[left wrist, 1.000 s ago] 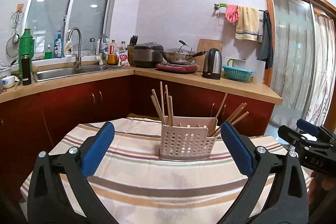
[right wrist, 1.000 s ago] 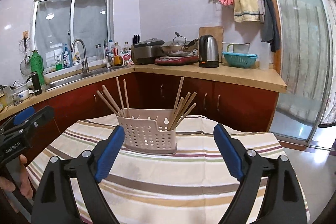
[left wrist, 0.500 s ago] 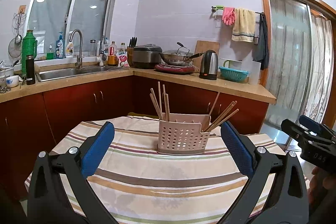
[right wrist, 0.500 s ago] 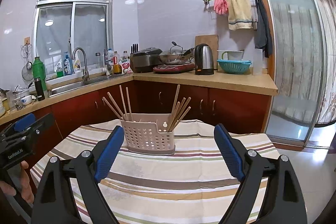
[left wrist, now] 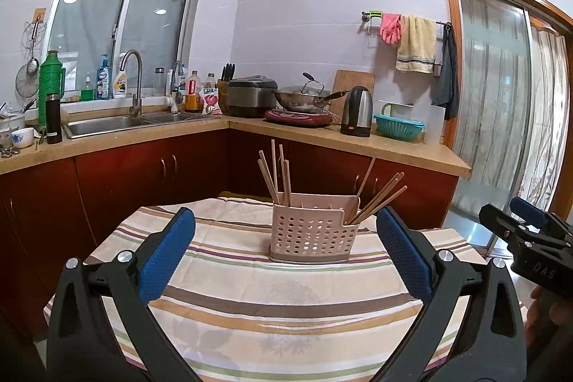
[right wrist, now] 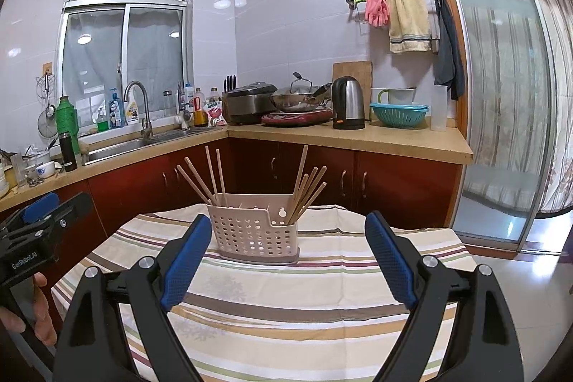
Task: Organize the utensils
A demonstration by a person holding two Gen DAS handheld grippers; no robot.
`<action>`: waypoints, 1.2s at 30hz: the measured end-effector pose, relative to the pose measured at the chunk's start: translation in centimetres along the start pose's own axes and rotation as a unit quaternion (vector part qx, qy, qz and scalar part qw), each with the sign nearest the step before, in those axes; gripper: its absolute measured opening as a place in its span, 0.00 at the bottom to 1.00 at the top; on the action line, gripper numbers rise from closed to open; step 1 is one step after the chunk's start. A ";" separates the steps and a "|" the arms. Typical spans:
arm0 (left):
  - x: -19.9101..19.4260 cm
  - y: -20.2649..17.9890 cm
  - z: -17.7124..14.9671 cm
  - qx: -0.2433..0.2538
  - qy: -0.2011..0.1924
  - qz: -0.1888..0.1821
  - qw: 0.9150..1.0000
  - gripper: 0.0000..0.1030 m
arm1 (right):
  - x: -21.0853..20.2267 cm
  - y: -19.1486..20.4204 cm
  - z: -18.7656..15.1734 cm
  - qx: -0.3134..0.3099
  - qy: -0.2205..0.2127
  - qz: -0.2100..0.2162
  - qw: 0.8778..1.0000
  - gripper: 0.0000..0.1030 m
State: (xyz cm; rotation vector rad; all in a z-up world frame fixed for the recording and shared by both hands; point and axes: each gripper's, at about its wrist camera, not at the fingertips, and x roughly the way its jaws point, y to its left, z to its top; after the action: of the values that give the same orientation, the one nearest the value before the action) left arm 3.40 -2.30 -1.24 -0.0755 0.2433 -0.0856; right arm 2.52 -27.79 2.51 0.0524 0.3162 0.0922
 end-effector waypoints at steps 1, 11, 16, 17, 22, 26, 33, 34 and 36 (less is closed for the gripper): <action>-0.1 0.0 0.0 -0.001 -0.001 0.001 1.000 0.96 | 0.0 0.0 0.0 0.000 0.000 0.000 1.000 0.82; -0.2 0.2 0.0 -0.001 -0.001 0.002 1.000 0.96 | -0.1 0.1 0.0 0.000 -0.001 0.000 1.000 0.82; -0.3 0.3 0.0 -0.002 0.000 0.002 1.000 0.96 | -0.3 0.1 0.0 -0.001 -0.001 -0.001 1.000 0.82; -0.3 0.4 0.0 -0.003 0.000 0.003 1.000 0.96 | -0.2 0.1 0.0 -0.001 -0.001 -0.002 1.000 0.82; -0.4 0.6 0.2 -0.004 0.001 0.005 1.000 0.96 | -0.2 0.1 0.0 -0.002 -0.002 -0.002 1.000 0.82; -0.4 0.7 0.3 -0.002 0.001 0.012 1.000 0.96 | -0.2 0.1 0.0 -0.001 -0.001 -0.001 1.000 0.82; -0.5 0.6 0.5 0.005 -0.004 0.019 1.000 0.96 | -0.2 0.1 0.0 -0.002 -0.001 -0.001 1.000 0.82; -0.4 0.6 0.5 0.006 -0.002 0.019 1.000 0.96 | -0.2 0.1 -0.1 -0.001 0.000 -0.001 1.000 0.83; -0.2 0.5 0.4 0.004 0.002 0.018 1.000 0.96 | -0.2 0.1 0.0 -0.001 0.000 -0.001 1.000 0.83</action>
State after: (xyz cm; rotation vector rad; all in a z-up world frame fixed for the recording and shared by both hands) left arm 3.37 -1.71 -0.80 -0.0623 0.2487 -0.0520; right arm 2.29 -27.68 2.56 0.0499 0.3157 0.0909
